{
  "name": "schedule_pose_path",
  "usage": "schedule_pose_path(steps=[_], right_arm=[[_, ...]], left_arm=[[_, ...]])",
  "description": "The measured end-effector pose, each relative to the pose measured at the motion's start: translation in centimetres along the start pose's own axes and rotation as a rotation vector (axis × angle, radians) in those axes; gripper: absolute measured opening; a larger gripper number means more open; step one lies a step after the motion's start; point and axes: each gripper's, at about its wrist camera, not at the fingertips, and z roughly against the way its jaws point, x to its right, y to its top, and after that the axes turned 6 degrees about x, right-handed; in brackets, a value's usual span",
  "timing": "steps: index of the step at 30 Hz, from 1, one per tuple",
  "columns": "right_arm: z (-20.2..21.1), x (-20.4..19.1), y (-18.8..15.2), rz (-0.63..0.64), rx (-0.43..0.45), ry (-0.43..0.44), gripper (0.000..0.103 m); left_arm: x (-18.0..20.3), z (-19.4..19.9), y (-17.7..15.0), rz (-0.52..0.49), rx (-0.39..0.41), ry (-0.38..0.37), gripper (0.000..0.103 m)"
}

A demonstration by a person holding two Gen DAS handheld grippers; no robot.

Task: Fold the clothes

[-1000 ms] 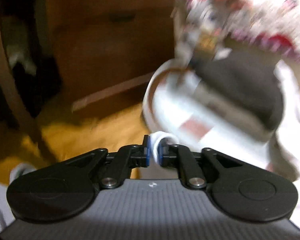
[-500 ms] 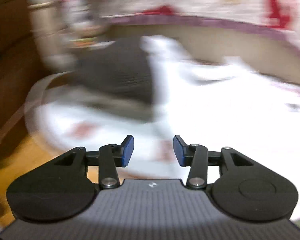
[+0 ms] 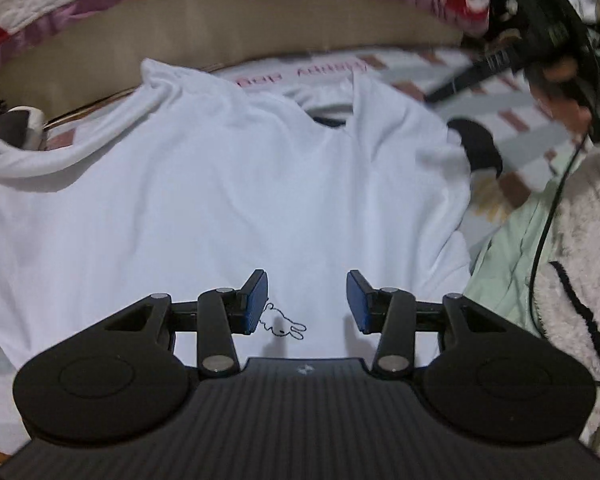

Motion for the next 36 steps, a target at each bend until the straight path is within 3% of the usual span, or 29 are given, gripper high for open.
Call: schedule_pose_path(steps=[2,4,10,13,15,19,20,21,24,25,27,28,30,32,34,36], right_arm=[[0.0,2.9,-1.2,-0.165,0.025,0.004,0.053],[0.0,5.9,-2.4,-0.332,0.049,0.008,0.064],[0.0,14.7,-5.9,-0.833,0.121,0.022,0.064],[-0.4,14.6,-6.8,-0.844,0.05,0.051,0.064],[-1.3,14.7,-7.5,-0.871,-0.022,0.05,0.064],[-3.4,13.9,-8.0,-0.931,-0.075,0.16,0.064],[-3.9,13.5,-8.0,-0.936,-0.086,0.186,0.061],[-4.5,13.1,-7.7,-0.913,-0.086,0.202,0.049],[-5.9,12.2,-6.0,-0.824,-0.003,0.185,0.01],[-5.6,12.0,-5.2,-0.801,0.052,0.195,0.007],[-4.9,11.6,-3.7,-0.755,0.164,0.217,0.006],[-4.0,11.1,-3.2,-0.724,0.226,0.269,0.006],[-2.4,10.1,-2.4,-0.657,0.326,0.35,0.006],[-1.0,9.3,-1.8,-0.584,0.396,0.405,0.006],[-0.8,8.9,-1.4,-0.549,0.403,0.432,0.006],[-0.6,8.7,-1.4,-0.525,0.398,0.447,0.006]], left_arm=[[-0.2,0.5,1.7,-0.061,-0.059,-0.02,0.034],[0.7,2.1,4.1,-0.139,-0.088,-0.05,0.035],[2.1,2.8,11.3,-0.26,-0.224,-0.001,0.036],[3.6,1.5,12.2,-0.367,-0.293,0.054,0.036],[4.3,-0.3,12.1,-0.35,-0.315,0.067,0.036],[5.1,-4.6,11.7,-0.239,-0.192,0.066,0.037],[5.1,-5.7,11.3,-0.213,-0.152,0.064,0.037],[5.5,-7.0,10.6,-0.242,-0.145,0.072,0.037],[6.7,-10.2,9.5,-0.282,-0.066,0.059,0.037],[7.1,-11.1,9.3,-0.279,-0.031,0.048,0.037],[6.6,-11.5,9.7,-0.061,0.045,-0.058,0.038],[6.6,-11.3,9.9,0.034,0.102,-0.115,0.038],[7.6,-11.0,9.9,0.063,0.198,-0.147,0.044],[8.8,-10.8,9.5,0.073,0.259,-0.123,0.048],[9.3,-11.0,8.9,0.114,0.293,-0.09,0.054],[9.1,-11.8,8.7,0.13,0.272,-0.027,0.056]])
